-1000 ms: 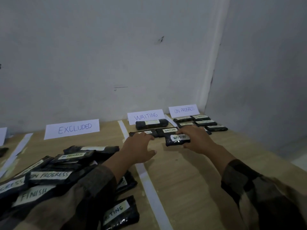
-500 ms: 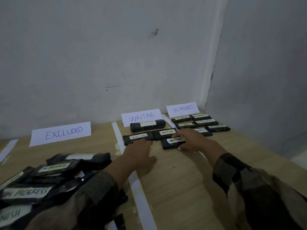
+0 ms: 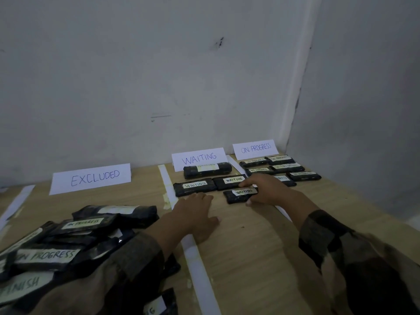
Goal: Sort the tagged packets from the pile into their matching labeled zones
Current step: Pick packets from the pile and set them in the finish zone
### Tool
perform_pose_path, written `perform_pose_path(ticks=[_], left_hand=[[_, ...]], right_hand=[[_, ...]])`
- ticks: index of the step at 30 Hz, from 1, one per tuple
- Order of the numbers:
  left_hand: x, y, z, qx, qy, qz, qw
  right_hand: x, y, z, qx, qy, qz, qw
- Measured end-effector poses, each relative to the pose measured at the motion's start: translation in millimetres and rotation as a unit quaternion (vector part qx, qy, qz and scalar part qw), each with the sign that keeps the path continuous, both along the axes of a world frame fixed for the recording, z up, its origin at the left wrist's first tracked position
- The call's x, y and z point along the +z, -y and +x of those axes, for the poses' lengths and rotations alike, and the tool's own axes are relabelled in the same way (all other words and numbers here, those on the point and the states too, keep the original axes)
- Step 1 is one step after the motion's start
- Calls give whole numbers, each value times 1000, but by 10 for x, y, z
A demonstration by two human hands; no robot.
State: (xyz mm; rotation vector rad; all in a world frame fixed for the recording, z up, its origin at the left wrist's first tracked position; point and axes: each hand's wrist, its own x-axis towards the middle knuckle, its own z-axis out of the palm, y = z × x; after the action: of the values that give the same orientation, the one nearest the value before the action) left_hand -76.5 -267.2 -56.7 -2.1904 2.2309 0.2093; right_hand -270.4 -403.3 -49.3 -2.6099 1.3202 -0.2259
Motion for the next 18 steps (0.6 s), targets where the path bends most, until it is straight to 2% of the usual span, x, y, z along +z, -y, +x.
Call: perform_pose_path(ticks=[6, 18], left_hand=[[285, -358, 155, -57, 27, -29, 998], [396, -1498, 568, -83, 5, -26, 996]], right_hand=[[177, -510, 184, 66, 71, -50, 994], [174, -1776, 641, 193, 64, -13, 979]])
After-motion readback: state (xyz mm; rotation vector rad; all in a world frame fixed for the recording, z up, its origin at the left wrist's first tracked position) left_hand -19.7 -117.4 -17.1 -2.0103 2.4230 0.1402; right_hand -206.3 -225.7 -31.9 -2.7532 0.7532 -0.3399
